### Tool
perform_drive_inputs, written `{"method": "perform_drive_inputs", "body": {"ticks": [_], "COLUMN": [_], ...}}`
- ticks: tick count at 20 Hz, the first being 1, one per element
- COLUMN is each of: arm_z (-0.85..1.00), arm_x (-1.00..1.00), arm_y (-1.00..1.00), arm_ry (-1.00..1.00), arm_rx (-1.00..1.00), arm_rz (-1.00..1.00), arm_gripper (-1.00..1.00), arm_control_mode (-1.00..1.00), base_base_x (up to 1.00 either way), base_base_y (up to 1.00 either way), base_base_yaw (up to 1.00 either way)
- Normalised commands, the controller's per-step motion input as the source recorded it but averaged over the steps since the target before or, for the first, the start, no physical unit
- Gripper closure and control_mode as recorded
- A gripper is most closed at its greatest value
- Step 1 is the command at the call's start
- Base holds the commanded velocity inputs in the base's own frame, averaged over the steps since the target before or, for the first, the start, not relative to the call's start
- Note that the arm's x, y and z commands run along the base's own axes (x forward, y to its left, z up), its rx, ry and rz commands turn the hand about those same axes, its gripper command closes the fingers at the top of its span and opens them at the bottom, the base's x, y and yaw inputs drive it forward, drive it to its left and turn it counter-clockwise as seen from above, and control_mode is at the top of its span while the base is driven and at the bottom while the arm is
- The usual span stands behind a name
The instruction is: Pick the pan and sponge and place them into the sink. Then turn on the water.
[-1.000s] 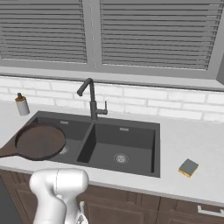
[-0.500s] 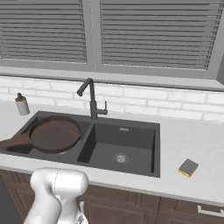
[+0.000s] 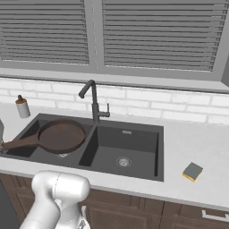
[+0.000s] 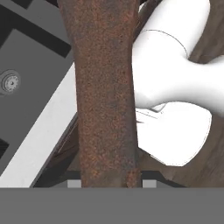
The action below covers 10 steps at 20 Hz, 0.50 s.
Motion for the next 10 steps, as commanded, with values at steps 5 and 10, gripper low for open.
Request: {"method": "perform_drive_inputs", "body": {"ticks": [5,10], "arm_z": [-0.29,-0.09], "arm_x": [0.5,0.49], "arm_y": [0.37,0.63], "arm_ry": [0.0,0.02], "arm_rx": [0.0,0.0], "arm_rz": [0.0,0.0], "arm_gripper": [1.0,1.0], "arm_control_mode": [-1.0,-1.0], "base_base_x": [0.0,0.0], "base_base_y": [0.0,0.0], "base_base_yaw": [0.0,0.0]}}
